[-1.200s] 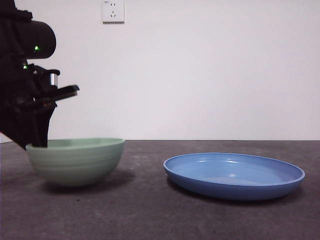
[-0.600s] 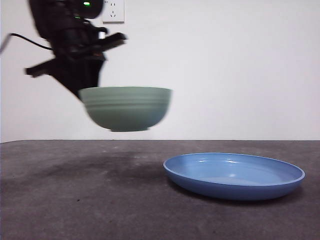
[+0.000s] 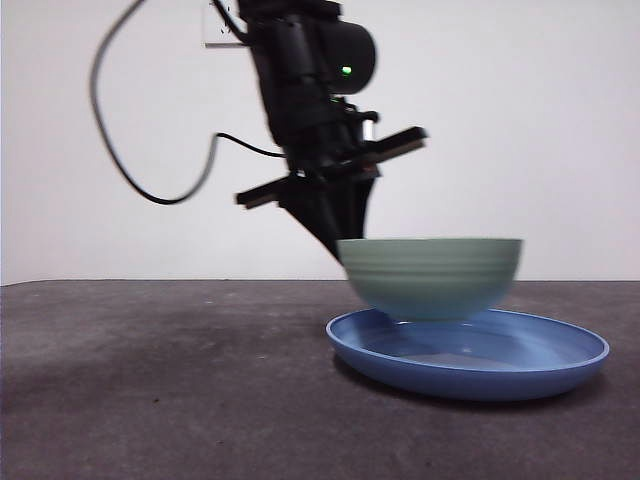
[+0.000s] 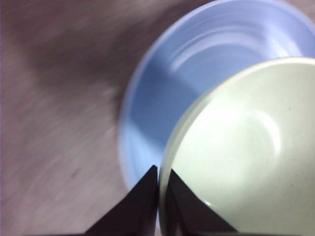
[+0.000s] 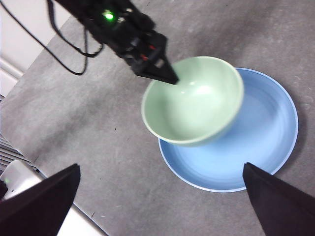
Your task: Place the green bowl on the blue plate
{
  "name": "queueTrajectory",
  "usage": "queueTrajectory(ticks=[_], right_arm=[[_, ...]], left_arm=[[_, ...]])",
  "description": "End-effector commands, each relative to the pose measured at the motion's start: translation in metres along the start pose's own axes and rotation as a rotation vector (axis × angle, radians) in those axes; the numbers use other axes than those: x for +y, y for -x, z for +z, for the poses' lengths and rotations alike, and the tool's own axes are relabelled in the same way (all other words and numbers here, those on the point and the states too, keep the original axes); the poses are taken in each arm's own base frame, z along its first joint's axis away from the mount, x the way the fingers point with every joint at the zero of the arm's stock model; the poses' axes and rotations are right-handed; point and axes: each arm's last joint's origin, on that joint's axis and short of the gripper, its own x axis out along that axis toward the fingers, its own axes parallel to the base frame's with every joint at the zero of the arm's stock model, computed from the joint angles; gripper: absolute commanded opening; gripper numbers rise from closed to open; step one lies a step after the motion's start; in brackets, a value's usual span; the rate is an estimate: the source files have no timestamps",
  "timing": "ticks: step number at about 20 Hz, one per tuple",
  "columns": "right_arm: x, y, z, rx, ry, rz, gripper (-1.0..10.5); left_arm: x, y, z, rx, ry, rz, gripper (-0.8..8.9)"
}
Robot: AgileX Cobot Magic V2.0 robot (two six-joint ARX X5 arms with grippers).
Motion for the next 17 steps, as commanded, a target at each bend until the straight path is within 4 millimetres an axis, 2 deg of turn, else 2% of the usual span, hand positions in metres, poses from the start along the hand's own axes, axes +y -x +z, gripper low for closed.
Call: queueTrajectory(ticks=[1, 4, 9, 17], right_arm=[[0.002, 0.001, 0.004, -0.012, 0.016, 0.006, 6.2], [0.002, 0.001, 0.004, -0.012, 0.016, 0.007, 6.2], [0.002, 0.001, 0.004, -0.011, 0.016, 0.006, 6.2], [0.002, 0.001, 0.004, -0.011, 0.016, 0.006, 6.2]], left_arm=[[-0.014, -0.009, 0.012, -0.016, -0.024, -0.017, 0.18], [-0.018, -0.02, 0.018, -0.015, -0.03, -0.019, 0.18], [-0.013, -0.04, 0.018, 0.018, -0.022, 0.02, 0.18], [-0.013, -0.042, 0.02, 0.007, -0.029, 0.017, 0.39]])
